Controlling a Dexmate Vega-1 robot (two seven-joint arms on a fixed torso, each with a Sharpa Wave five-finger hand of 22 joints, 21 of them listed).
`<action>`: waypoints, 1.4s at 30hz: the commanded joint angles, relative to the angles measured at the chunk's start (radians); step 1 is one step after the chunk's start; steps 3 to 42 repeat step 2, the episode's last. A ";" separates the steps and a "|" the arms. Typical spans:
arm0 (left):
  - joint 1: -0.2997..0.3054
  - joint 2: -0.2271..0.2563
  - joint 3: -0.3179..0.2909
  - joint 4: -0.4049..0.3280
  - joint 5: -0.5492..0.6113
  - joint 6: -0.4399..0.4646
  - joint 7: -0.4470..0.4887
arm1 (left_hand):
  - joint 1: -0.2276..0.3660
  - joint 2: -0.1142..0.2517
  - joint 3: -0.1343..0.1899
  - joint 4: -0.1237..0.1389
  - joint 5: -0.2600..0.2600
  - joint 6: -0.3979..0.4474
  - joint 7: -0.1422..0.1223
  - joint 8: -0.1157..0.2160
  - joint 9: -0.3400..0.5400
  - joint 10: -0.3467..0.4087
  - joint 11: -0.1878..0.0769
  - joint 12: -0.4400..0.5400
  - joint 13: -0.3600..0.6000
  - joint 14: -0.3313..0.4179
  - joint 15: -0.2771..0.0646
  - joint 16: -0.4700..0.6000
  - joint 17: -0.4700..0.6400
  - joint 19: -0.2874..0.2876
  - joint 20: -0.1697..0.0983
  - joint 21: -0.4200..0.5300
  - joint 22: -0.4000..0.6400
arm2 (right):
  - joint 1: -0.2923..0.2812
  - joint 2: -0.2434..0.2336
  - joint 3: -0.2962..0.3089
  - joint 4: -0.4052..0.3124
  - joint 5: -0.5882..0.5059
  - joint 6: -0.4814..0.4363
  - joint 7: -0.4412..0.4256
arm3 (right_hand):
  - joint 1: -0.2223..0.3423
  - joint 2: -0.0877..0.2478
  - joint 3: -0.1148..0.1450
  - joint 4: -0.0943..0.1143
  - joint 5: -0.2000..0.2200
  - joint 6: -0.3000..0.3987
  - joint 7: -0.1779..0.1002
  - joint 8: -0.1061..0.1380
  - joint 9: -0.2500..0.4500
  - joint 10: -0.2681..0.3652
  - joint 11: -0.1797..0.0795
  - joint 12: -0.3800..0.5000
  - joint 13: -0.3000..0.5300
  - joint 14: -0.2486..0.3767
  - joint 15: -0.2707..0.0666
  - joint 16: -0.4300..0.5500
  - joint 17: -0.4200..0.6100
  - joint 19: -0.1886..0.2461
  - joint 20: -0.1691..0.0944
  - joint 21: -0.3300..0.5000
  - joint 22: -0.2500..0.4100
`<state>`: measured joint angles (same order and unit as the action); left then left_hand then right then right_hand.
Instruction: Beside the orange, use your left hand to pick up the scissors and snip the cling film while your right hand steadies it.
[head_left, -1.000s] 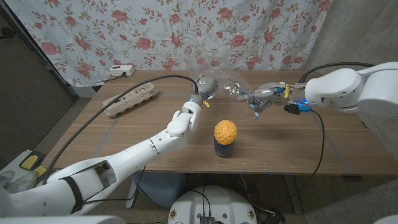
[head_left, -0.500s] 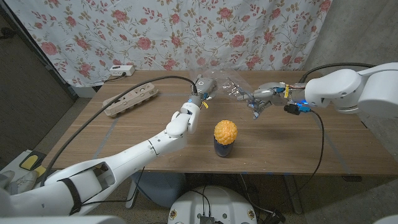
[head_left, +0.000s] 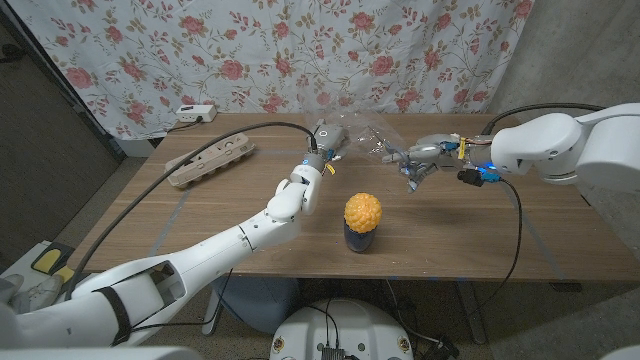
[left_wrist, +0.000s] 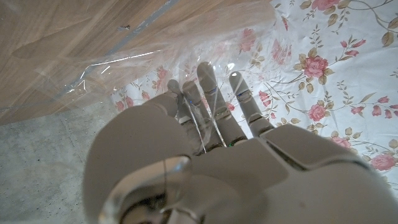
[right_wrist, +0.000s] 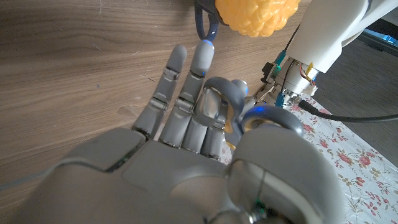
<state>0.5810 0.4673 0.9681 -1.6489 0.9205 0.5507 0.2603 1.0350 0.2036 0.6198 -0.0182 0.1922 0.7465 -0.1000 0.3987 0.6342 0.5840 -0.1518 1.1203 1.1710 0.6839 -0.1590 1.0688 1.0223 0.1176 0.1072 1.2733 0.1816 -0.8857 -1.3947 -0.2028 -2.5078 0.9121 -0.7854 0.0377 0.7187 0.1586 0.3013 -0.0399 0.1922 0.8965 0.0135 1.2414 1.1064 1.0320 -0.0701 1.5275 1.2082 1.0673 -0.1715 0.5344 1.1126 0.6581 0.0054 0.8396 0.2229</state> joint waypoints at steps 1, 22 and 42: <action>0.005 0.006 -0.005 0.007 -0.012 -0.040 0.036 | -0.011 0.000 0.007 0.000 0.001 0.003 -0.001 -0.005 0.002 0.005 -0.002 -0.002 -0.001 -0.005 -0.001 0.002 -0.001 -0.002 -0.003 0.003 -0.001 | -0.002 -0.007 -0.004 0.018 -0.007 0.016 0.023 | -0.008 0.007 0.219 -0.013 -0.004 0.013 -0.013 0.096 0.076 0.003 -0.003 0.004 0.003 0.016 -0.047 -0.002 0.003 -0.004 0.000 0.008 0.002; 0.005 0.005 -0.005 0.009 -0.014 -0.044 0.039 | -0.011 0.000 0.007 0.000 0.001 0.004 -0.003 -0.005 0.002 0.007 -0.001 -0.003 -0.005 -0.005 -0.002 0.004 0.001 -0.003 -0.003 0.002 -0.001 | -0.001 -0.007 -0.005 0.017 -0.007 0.013 0.022 | -0.009 0.006 0.218 -0.013 -0.004 0.011 -0.014 0.097 0.079 0.001 -0.004 0.005 0.004 0.017 -0.047 -0.002 0.003 -0.004 -0.001 0.009 0.002; 0.005 0.005 -0.005 0.009 -0.014 -0.044 0.039 | -0.011 0.000 0.007 0.000 0.001 0.004 -0.003 -0.005 0.002 0.007 -0.001 -0.003 -0.005 -0.005 -0.002 0.004 0.001 -0.003 -0.003 0.002 -0.001 | -0.001 -0.007 -0.005 0.017 -0.007 0.013 0.022 | -0.009 0.006 0.218 -0.013 -0.004 0.011 -0.014 0.097 0.079 0.001 -0.004 0.005 0.004 0.017 -0.047 -0.002 0.003 -0.004 -0.001 0.009 0.002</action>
